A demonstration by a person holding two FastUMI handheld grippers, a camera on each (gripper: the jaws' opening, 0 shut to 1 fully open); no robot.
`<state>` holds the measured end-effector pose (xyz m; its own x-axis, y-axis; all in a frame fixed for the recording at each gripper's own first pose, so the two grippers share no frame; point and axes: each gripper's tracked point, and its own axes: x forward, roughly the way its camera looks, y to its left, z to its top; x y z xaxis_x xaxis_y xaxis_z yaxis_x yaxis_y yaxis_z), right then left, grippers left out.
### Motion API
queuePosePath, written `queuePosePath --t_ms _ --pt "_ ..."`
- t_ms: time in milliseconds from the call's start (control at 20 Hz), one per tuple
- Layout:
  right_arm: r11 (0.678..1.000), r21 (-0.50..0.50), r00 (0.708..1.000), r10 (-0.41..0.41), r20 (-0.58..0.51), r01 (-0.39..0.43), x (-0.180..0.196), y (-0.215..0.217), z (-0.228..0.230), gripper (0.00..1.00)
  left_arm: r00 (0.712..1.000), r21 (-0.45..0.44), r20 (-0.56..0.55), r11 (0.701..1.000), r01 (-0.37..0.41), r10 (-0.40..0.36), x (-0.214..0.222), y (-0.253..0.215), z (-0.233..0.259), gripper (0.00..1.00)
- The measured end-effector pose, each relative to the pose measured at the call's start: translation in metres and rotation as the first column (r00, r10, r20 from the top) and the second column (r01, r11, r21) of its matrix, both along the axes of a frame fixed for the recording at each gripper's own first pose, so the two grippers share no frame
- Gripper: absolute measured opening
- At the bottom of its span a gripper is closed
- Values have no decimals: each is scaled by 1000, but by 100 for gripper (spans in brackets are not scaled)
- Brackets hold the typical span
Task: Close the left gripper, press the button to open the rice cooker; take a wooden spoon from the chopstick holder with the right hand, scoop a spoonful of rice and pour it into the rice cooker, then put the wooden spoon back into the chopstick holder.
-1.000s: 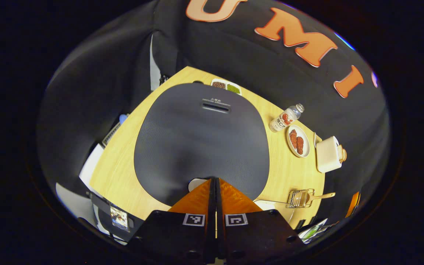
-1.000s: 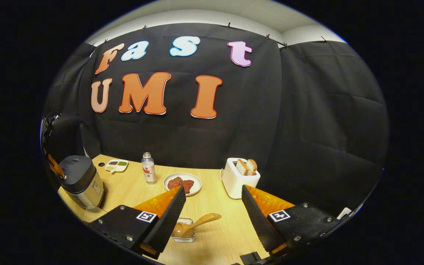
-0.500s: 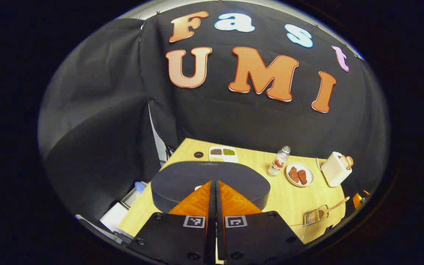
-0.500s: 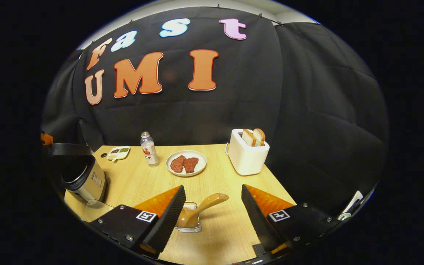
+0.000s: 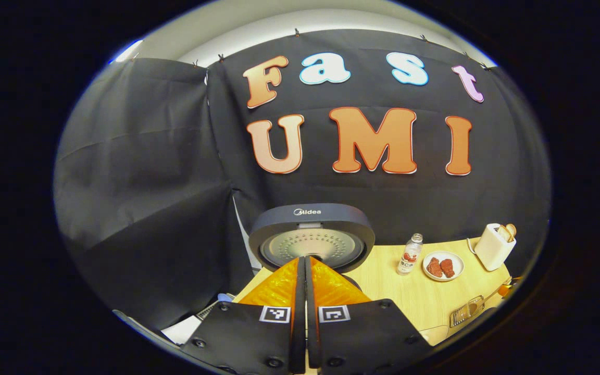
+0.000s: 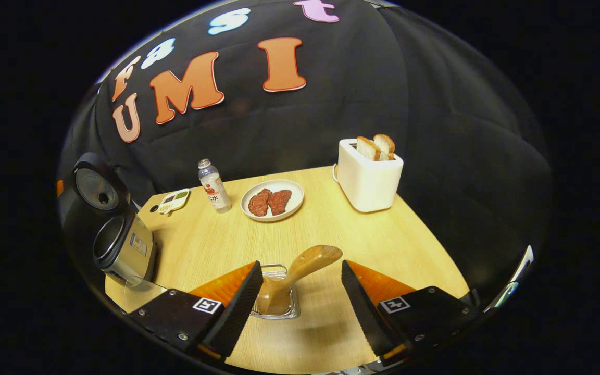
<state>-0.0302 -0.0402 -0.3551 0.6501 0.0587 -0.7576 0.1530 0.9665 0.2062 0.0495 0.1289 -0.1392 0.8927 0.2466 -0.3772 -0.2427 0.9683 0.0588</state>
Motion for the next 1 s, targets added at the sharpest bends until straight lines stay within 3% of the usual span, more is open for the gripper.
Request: queuePosePath --t_ms 50,100,250,300,350,550,600,650,800,1000 --pt "1000 19 1000 -5 -17 5 1 1 -8 94 1000 -16 15 1000 0 0 -5 -3 4 12" --pt "999 40 999 -6 -33 7 2 4 -16 94 1000 -27 27 1000 -4 4 -11 -2 7 11" --pt "995 101 999 1 -50 4 7 11 -29 91 998 -2 39 999 -41 41 -30 10 18 50" --pt "993 118 999 1 -47 5 11 13 -33 90 998 14 40 998 -54 53 -35 12 19 46" --pt "991 130 999 -5 -46 11 15 15 -38 88 997 29 42 997 -70 68 -41 14 21 52" --pt "982 186 999 -35 -34 40 28 23 -48 77 995 37 34 995 -93 91 -57 11 24 52" --pt "980 196 999 -39 -19 42 30 26 -47 74 995 36 34 995 -90 89 -58 8 24 46" --pt "979 201 999 -34 -8 35 32 29 -46 67 996 39 31 996 -85 84 -59 4 23 52" --pt "987 159 999 31 -11 -28 26 38 -56 49 997 73 36 995 -71 69 -60 -1 24 87" --pt "987 162 1000 16 10 -18 31 42 -47 17 999 70 31 997 -39 37 -66 -13 22 88"
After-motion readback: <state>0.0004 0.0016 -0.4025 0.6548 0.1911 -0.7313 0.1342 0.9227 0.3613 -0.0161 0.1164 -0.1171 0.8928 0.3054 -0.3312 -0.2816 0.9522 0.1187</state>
